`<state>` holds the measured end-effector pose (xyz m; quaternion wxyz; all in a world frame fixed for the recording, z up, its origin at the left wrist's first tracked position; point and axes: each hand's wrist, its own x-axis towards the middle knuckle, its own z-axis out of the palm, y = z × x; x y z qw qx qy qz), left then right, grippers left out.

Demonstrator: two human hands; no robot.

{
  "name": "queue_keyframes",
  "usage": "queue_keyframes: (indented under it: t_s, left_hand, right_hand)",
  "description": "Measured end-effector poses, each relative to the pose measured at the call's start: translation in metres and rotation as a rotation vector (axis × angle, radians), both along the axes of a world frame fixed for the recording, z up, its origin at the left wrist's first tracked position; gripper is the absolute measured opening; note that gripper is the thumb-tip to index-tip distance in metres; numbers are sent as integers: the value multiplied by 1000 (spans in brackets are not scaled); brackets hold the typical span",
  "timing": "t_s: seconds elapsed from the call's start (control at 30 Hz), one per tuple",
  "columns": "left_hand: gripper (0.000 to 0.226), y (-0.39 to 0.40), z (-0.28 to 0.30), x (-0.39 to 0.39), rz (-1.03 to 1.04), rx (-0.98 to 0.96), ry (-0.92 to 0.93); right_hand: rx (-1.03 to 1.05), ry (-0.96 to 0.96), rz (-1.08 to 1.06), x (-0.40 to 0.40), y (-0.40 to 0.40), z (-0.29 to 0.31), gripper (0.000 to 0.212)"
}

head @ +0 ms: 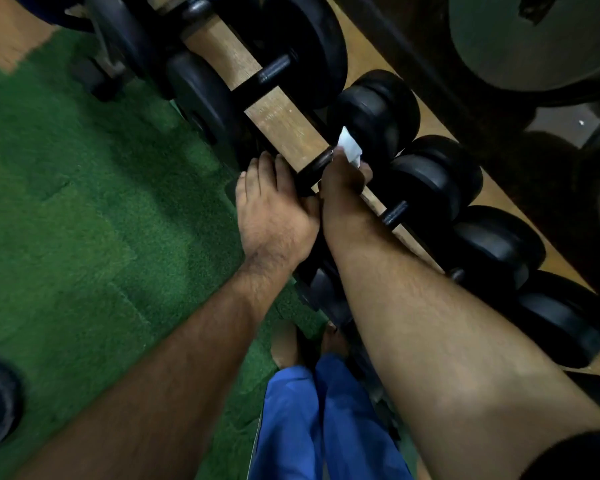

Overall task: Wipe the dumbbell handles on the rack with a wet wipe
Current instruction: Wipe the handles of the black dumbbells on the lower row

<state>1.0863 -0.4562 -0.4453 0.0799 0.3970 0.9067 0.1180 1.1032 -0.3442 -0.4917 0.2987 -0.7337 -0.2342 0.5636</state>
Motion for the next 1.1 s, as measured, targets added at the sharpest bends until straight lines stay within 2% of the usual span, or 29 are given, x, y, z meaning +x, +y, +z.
queue_keyframes:
  t_s: [0.13,0.33,0.47,0.5,0.53,0.57,0.6,0.63,0.7,0.73,0.9,1.03,1.1]
  left_hand:
    - [78,-1,1,-1,-4,-5,-15]
    - [78,-1,3,-3,-8,-22,-38]
    - [75,-2,5,-2,-4,-12,-37]
    - [75,-2,5,-2,-4,-16,-41]
    - [75,-2,5,-2,-4,-22,-43]
    - [76,-2,5,-2,-6,-28,-42]
    - [76,-2,5,-2,-8,-30,-38]
    - [76,-2,5,-2,-10,-28,-34]
    - [76,-3,4,-1,-14,-23,-26]
    - [76,-3,3,-1,-15,-21,-20]
    - [77,-3,3,-2,-4,-5,-20]
    - [76,-4,3,-2,-12,-4,-52]
    - [76,-4,4,-4,-8,0,-84]
  right_hand:
    - [-111,82,-74,-4,-1,3,51]
    - [-49,-26,118,9,-2,9,40]
    - [-163,-39,51,4,15,25,37]
    - [-216,-95,141,5,18,23,40]
    - [-249,-76,192,7,22,17,41]
    - [-304,42,164,4,29,16,40]
    - [-279,135,225,7,29,19,37]
    - [-217,113,265,12,27,24,33]
    - [-229,154,141,17,22,19,21]
    - [-238,168,163,20,16,17,20]
    - [-243,202,320,25,11,14,22]
    - [-162,202,170,22,22,8,22]
    - [-212,240,247,25,9,-4,29]
